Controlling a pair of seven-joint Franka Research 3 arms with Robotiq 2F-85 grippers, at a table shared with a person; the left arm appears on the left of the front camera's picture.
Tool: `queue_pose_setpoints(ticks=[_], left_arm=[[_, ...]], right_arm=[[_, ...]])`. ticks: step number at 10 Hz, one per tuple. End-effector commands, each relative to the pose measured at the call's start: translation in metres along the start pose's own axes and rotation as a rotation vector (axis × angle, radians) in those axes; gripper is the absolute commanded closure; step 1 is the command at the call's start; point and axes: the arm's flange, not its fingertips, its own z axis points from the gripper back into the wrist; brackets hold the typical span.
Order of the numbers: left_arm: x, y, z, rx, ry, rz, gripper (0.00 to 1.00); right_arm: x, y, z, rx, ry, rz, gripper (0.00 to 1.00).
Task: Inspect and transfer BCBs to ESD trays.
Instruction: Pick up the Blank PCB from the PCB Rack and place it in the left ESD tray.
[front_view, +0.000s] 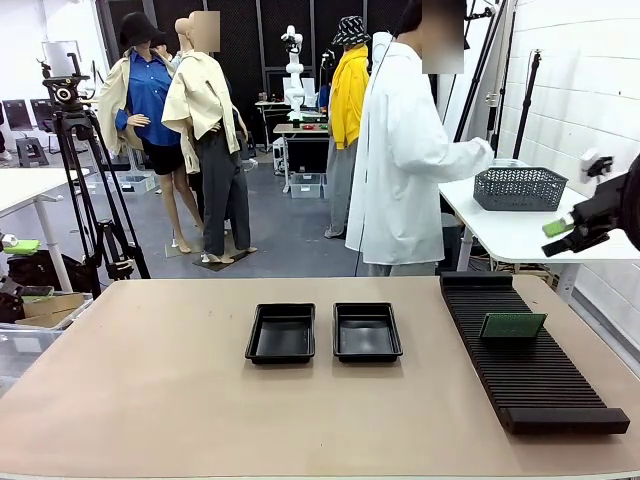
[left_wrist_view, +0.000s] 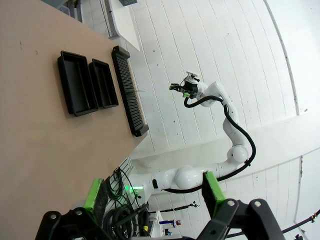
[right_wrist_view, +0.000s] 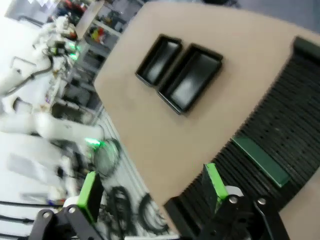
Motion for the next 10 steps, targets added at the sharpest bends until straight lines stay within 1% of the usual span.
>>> queue_pose_setpoints(ticks=[1,2,4,5,7,8,10], left_arm=[[0.000,-0.001,0.000,0.002,-0.002,0.000,0.00],[0.000,-0.001,0.000,0.002,-0.002,0.000,0.00],[0.000,-0.001,0.000,0.002,-0.002,0.000,0.00],[0.000,-0.001,0.000,0.002,-0.002,0.000,0.00],[0.000,-0.001,0.000,0.002,-0.002,0.000,0.00],[0.000,-0.001,0.000,0.002,-0.002,0.000,0.00],[0.000,-0.001,0.000,0.002,-0.002,0.000,0.00]], right_arm=[[0.019,-0.009,-0.020,-0.130,0.186,0.152,0.00],[0.026,-0.010,-0.032,-0.188,0.288,0.212,0.00],[0.040,-0.014,-0.056,-0.264,0.427,0.318,0.00],[0.042,-0.017,-0.065,-0.286,0.473,0.334,0.00],[0.054,-0.027,-0.087,-0.409,0.595,0.355,0.00],[0.056,-0.030,-0.097,-0.423,0.662,0.357,0.00],[0.054,-0.031,-0.112,-0.458,0.715,0.430,0.00]])
